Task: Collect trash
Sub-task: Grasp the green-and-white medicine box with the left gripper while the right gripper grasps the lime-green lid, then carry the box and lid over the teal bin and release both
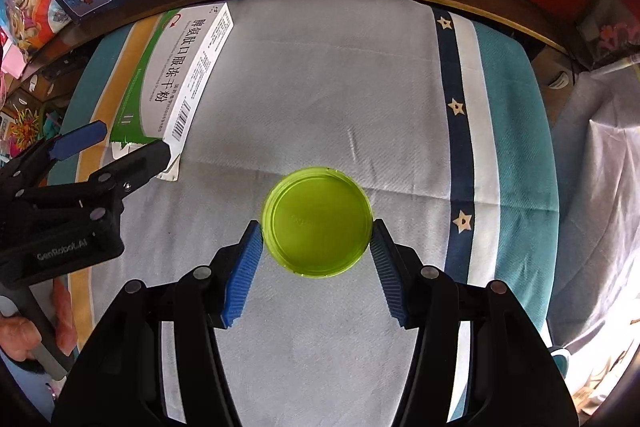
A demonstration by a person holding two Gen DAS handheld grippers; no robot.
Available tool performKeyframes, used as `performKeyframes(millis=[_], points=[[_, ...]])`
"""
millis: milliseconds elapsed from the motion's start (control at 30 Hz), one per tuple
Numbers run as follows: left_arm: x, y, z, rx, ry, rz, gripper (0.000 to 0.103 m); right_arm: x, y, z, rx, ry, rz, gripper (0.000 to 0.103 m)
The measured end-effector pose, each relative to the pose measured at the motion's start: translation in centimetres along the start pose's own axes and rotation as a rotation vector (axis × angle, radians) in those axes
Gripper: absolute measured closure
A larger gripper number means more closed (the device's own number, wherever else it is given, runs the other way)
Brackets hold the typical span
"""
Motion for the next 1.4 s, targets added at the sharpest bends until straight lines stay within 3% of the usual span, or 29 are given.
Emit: performKeyframes(millis=[333, 367, 400, 667, 1167, 1400], points=[[3.6, -3.0, -0.6, -0.019, -0.062, 0.051, 0.006, 1.2, -0.8, -2.5, 0.03, -0.046, 0.003, 0.05], [3.9, -2.9, -0.4, -0.024, -0.055, 0.056, 0.011, 1.2, -0.5, -2.8, 0.034, -0.052, 0.005, 0.05], [4.0, -2.8, -0.2, -0.022, -0.062, 0.056, 0.024, 1.2, -0.2, -2.9, 0.037, -0.056, 0.006, 0.05], [1.5, 0.1, -1.6, 0.058, -0.061, 0.018, 0.028, -0.9, 2.7, -4.3, 0.072, -0.082, -0.021, 0.05], [-7.6, 10.7, -9.5, 0.232, 0.088, -0.021, 0.03, -9.6, 14.8, -8.6, 0.192, -0.108, -0.122, 0.05], [-10.6, 14.1, -15.2, 0.338, 0.145, -0.033, 0.03, -13.8, 21.9, -14.2, 0.3, -0.074, -0.177, 0.05]])
Point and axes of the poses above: each gripper's, at about its wrist camera, not at the fingertips, and x roughly the way its jaws point, z to its left, y to its underside, the point moved 2 cm from there along x, roughly the way its jaws point, and after that the axes turned 6 degrees about -y, right-handed, at the moved point
